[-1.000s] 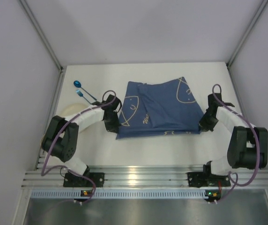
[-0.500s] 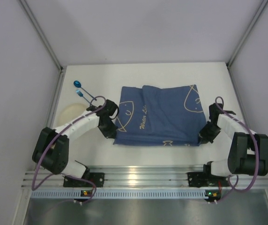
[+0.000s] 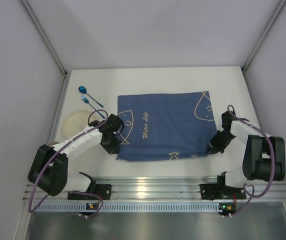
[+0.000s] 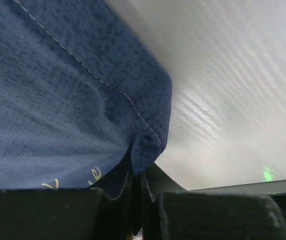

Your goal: Set the dinner table for one person

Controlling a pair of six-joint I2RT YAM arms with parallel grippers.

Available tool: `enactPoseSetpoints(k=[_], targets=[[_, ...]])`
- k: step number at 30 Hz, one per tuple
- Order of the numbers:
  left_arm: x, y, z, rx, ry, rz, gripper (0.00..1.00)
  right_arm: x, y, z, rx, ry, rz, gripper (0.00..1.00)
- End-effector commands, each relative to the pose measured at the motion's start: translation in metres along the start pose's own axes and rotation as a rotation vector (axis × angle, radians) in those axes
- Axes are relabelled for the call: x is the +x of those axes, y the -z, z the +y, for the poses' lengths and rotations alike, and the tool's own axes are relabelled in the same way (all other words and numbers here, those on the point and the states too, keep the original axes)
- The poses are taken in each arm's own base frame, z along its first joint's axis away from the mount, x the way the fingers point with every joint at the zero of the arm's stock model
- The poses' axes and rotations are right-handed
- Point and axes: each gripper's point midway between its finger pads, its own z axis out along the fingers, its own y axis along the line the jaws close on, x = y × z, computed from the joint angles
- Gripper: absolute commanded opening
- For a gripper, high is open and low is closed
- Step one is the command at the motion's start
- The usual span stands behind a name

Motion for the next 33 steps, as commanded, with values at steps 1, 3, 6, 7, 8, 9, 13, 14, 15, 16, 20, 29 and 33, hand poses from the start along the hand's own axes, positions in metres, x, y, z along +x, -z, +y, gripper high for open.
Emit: enactPoseSetpoints(k=[1, 3, 6, 7, 8, 9, 13, 14, 15, 16, 20, 29, 33], targets=[[-0.026, -0.010, 0.001, -0.022, -0.051, -0.130, 0.00, -0.026, -0.024, 0.008, 0.000, 0.068, -0.081, 0.00], [-0.026, -0.012, -0.003, -0.040, -0.073, -0.119, 0.00, -0.025, -0.027, 0.015, 0.004, 0.102, -0.056, 0.00], [-0.028, -0.006, -0.009, -0.036, -0.097, -0.118, 0.00, -0.021, -0.017, 0.021, -0.007, 0.133, -0.044, 0.04], [-0.031, -0.004, -0.010, -0.032, -0.097, -0.128, 0.00, -0.020, -0.013, 0.025, -0.026, 0.141, -0.044, 0.27], [-0.035, 0.002, -0.012, -0.025, -0.093, -0.144, 0.00, -0.021, -0.004, 0.031, -0.055, 0.152, -0.059, 0.38], [-0.036, 0.005, -0.014, -0.023, -0.102, -0.149, 0.00, -0.017, 0.001, 0.029, -0.050, 0.154, -0.048, 0.49], [-0.041, 0.022, -0.016, -0.032, -0.114, -0.154, 0.12, -0.019, 0.042, 0.030, -0.051, 0.185, -0.108, 0.99], [-0.043, 0.029, -0.020, -0.018, -0.110, -0.157, 0.26, -0.027, 0.061, 0.035, -0.065, 0.206, -0.170, 1.00], [-0.040, 0.033, -0.017, -0.025, -0.113, -0.142, 0.33, -0.023, 0.071, 0.031, -0.049, 0.211, -0.168, 1.00], [-0.039, 0.038, -0.017, -0.018, -0.112, -0.136, 0.43, -0.023, 0.081, 0.031, -0.052, 0.219, -0.188, 1.00], [-0.042, 0.068, -0.021, 0.045, -0.088, -0.146, 0.91, -0.028, 0.126, 0.033, -0.034, 0.272, -0.294, 1.00], [-0.094, 0.084, -0.028, 0.057, -0.080, -0.343, 0.98, -0.026, 0.149, 0.065, -0.218, 0.366, -0.336, 0.99], [-0.121, 0.071, -0.014, -0.012, 0.004, -0.371, 0.98, -0.025, 0.164, 0.072, -0.264, 0.402, -0.368, 1.00]])
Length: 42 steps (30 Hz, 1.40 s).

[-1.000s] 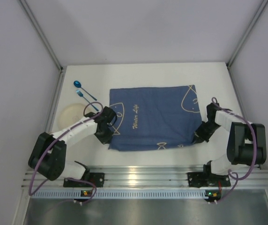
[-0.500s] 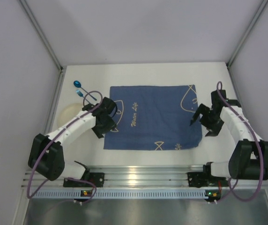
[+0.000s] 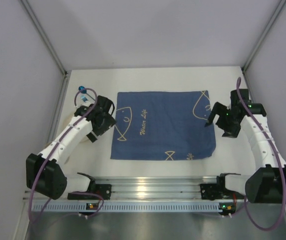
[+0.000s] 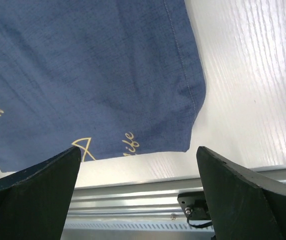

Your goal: Set the dinner table for one person

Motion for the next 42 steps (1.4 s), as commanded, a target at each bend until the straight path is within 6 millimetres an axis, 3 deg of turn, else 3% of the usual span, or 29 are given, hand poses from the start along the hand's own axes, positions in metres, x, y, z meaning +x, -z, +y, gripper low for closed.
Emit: enactPoseSetpoints(k=[1, 6, 9, 14, 16, 26, 31, 35, 39, 40, 42], targets=[[-0.038, -0.015, 0.013, -0.061, 0.082, -0.094, 0.98, -0.006, 0.025, 0.028, -0.112, 0.098, -0.058, 1.00], [-0.065, -0.038, 0.024, -0.063, 0.217, -0.147, 0.98, 0.007, 0.033, 0.040, -0.202, 0.130, -0.080, 1.00], [-0.075, -0.050, 0.023, -0.071, 0.241, -0.147, 0.98, 0.024, 0.015, 0.036, -0.233, 0.154, -0.035, 1.00], [-0.088, -0.068, 0.016, -0.052, 0.265, -0.123, 0.98, 0.064, -0.034, 0.004, -0.124, 0.096, 0.131, 1.00], [-0.091, -0.070, 0.010, -0.040, 0.256, -0.114, 0.98, 0.075, -0.040, -0.008, -0.066, 0.077, 0.187, 1.00], [-0.087, -0.073, 0.003, -0.005, 0.192, -0.084, 0.97, 0.088, -0.073, -0.035, 0.065, 0.003, 0.209, 1.00], [-0.093, -0.068, 0.002, -0.001, 0.151, -0.095, 0.97, 0.081, -0.092, -0.022, 0.009, -0.052, 0.188, 1.00], [-0.100, -0.062, -0.001, 0.005, 0.130, -0.110, 0.97, 0.058, -0.096, -0.014, 0.012, -0.058, 0.133, 1.00], [-0.105, -0.060, -0.001, 0.003, 0.103, -0.120, 0.96, 0.018, -0.069, 0.008, 0.001, -0.033, 0.042, 0.99], [-0.104, -0.061, -0.001, 0.000, 0.102, -0.118, 0.97, -0.003, -0.051, 0.024, -0.033, -0.016, -0.015, 0.99], [-0.103, -0.063, -0.002, 0.004, 0.105, -0.112, 0.96, -0.013, -0.026, 0.034, -0.041, -0.013, -0.036, 0.99]])
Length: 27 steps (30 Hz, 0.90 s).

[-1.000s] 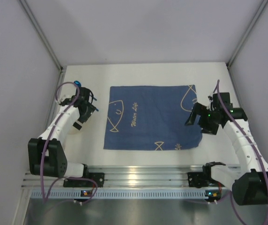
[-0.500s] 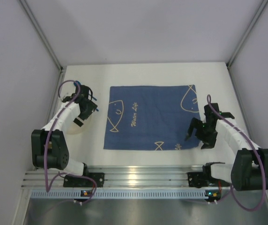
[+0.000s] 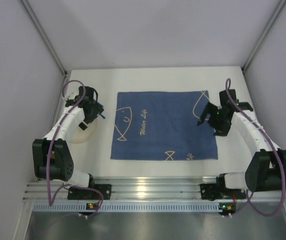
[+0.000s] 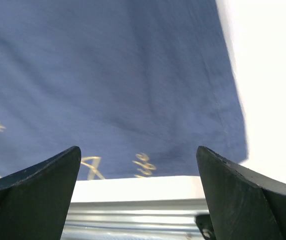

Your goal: Set the dinner table for one person

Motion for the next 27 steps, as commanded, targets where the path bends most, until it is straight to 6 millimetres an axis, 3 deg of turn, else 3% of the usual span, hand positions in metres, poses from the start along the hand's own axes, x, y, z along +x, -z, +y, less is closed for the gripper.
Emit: enactPoseSetpoints(k=[1, 4, 5, 7, 8, 9, 11, 12, 14, 15, 20, 24, 27], targets=[[-0.009, 0.003, -0.005, 0.019, -0.010, -0.024, 0.97, -0.050, 0.073, 0.049, -0.108, 0.037, -0.193, 0.99], [-0.005, 0.000, -0.006, 0.025, -0.004, -0.012, 0.96, -0.058, 0.121, 0.069, -0.157, 0.066, -0.262, 1.00], [-0.004, -0.001, -0.005, 0.025, -0.003, -0.010, 0.96, -0.055, 0.125, 0.067, -0.155, 0.064, -0.257, 1.00], [-0.001, -0.004, -0.005, 0.028, -0.001, -0.003, 0.96, -0.042, 0.116, 0.062, -0.156, 0.066, -0.215, 1.00], [0.000, -0.005, -0.005, 0.027, 0.000, 0.000, 0.96, -0.037, 0.104, 0.060, -0.154, 0.067, -0.190, 1.00], [0.003, -0.007, -0.007, 0.033, 0.003, 0.009, 0.96, -0.019, 0.080, 0.047, -0.120, 0.055, -0.116, 1.00], [0.008, -0.010, -0.005, 0.030, 0.000, 0.026, 0.96, -0.003, 0.054, 0.048, -0.162, 0.058, -0.038, 1.00], [0.009, -0.011, -0.006, 0.031, -0.002, 0.030, 0.96, 0.018, 0.030, 0.036, -0.144, 0.035, 0.036, 1.00], [0.013, -0.011, -0.006, 0.038, -0.019, 0.046, 0.96, 0.028, 0.011, 0.041, -0.205, 0.027, 0.069, 0.98], [0.013, -0.011, -0.005, 0.036, -0.025, 0.050, 0.97, 0.041, -0.001, 0.032, -0.190, 0.011, 0.107, 0.98], [0.002, -0.005, -0.004, 0.026, -0.037, 0.014, 0.97, 0.047, -0.022, 0.021, -0.158, 0.037, 0.112, 0.98], [-0.005, 0.000, -0.006, 0.026, -0.031, -0.006, 0.97, 0.059, -0.054, -0.004, -0.070, 0.063, 0.151, 0.98], [-0.012, 0.001, -0.005, 0.015, -0.032, -0.024, 0.97, 0.064, -0.068, -0.008, -0.054, 0.064, 0.194, 0.95]])
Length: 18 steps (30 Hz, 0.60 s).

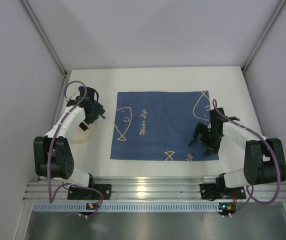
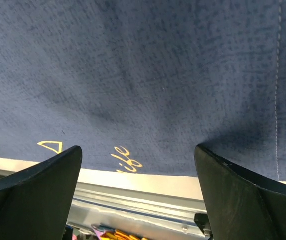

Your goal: Set the dinner table for one person

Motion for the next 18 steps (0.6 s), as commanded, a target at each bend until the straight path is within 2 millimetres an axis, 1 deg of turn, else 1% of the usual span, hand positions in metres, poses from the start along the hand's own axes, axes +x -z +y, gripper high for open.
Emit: enactPoseSetpoints(k=[1, 2, 3, 4, 5, 6, 7, 8, 9, 10, 11, 12, 14, 15, 16, 17, 18], targets=[[-0.024, 0.010, -0.003, 0.008, -0.002, -0.070, 0.97, -0.004, -0.020, -0.004, 0.008, 0.047, 0.000, 0.94], [-0.028, 0.009, -0.004, 0.012, 0.000, -0.079, 0.98, -0.005, -0.017, -0.002, 0.008, 0.050, 0.001, 0.93], [-0.028, 0.005, -0.004, 0.014, -0.005, -0.077, 0.97, -0.012, -0.007, 0.005, -0.004, 0.063, -0.025, 0.93], [-0.028, 0.003, -0.005, 0.017, -0.024, -0.078, 0.97, -0.010, 0.001, 0.000, 0.031, 0.062, -0.020, 0.93], [-0.029, 0.000, -0.006, 0.017, -0.034, -0.077, 0.96, -0.012, 0.011, 0.002, 0.042, 0.069, -0.035, 0.93], [-0.027, -0.007, -0.007, 0.010, -0.046, -0.068, 0.95, -0.024, 0.029, 0.011, 0.037, 0.087, -0.078, 0.93], [-0.026, -0.010, -0.007, 0.006, -0.069, -0.061, 0.95, -0.018, 0.047, 0.007, 0.071, 0.091, -0.084, 0.94], [-0.025, -0.014, -0.008, 0.005, -0.083, -0.051, 0.95, -0.020, 0.060, 0.010, 0.074, 0.105, -0.100, 0.94], [-0.021, -0.020, -0.011, 0.010, -0.099, -0.031, 0.94, -0.031, 0.086, 0.022, 0.046, 0.118, -0.169, 0.95], [-0.018, -0.024, -0.011, 0.009, -0.127, -0.015, 0.93, -0.024, 0.099, 0.019, 0.070, 0.119, -0.159, 0.95], [-0.012, -0.032, -0.011, 0.004, -0.148, 0.006, 0.92, -0.031, 0.123, 0.030, 0.040, 0.138, -0.220, 0.95], [-0.007, -0.036, -0.012, 0.010, -0.163, 0.029, 0.91, -0.026, 0.133, 0.028, 0.055, 0.136, -0.218, 0.96], [0.000, -0.044, -0.010, 0.000, -0.203, 0.060, 0.89, -0.028, 0.150, 0.033, 0.042, 0.145, -0.254, 0.96], [0.008, -0.054, -0.007, -0.014, -0.225, 0.089, 0.88, -0.030, 0.160, 0.037, 0.032, 0.157, -0.280, 0.96], [0.012, -0.059, -0.005, -0.022, -0.250, 0.103, 0.83, -0.029, 0.164, 0.035, 0.038, 0.157, -0.286, 0.96], [0.018, -0.067, -0.001, -0.048, -0.268, 0.121, 0.81, -0.029, 0.165, 0.035, 0.039, 0.163, -0.293, 0.97], [0.020, -0.072, 0.003, -0.063, -0.280, 0.130, 0.78, -0.029, 0.165, 0.032, 0.050, 0.161, -0.291, 0.97]])
